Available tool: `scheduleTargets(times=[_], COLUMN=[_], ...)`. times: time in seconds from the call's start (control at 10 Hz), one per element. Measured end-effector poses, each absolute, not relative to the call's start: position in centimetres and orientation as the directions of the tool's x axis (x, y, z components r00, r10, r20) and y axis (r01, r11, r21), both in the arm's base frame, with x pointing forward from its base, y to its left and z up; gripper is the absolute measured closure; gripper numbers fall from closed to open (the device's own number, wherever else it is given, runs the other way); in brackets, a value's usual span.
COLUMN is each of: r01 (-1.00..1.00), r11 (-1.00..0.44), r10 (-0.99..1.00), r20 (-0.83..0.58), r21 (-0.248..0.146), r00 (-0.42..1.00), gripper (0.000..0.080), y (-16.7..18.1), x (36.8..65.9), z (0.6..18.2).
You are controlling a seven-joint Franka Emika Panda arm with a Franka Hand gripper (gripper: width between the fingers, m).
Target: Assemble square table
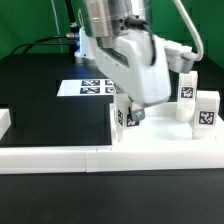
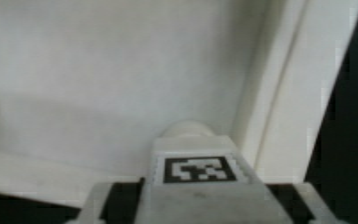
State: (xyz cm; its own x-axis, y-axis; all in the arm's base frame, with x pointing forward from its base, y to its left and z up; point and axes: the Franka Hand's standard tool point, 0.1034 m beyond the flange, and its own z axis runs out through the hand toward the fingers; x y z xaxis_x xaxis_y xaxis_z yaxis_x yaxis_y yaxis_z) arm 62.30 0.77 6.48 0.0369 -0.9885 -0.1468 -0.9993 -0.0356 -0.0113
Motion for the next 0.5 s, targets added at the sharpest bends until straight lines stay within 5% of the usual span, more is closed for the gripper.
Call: scheduleTargets(times=[0.2,0.5], r01=[-0.966,-0.917], r11=[0.260,0.399], r10=[-0.950,-0.902], r20=[-0.180,-0.176], r21=[-0.011,0.005], r00=[-0.254,-0.394], gripper=[0.0509,0.0509], y=[0.78,0.88], x=[62.41,62.46], z=[6.40,6.46])
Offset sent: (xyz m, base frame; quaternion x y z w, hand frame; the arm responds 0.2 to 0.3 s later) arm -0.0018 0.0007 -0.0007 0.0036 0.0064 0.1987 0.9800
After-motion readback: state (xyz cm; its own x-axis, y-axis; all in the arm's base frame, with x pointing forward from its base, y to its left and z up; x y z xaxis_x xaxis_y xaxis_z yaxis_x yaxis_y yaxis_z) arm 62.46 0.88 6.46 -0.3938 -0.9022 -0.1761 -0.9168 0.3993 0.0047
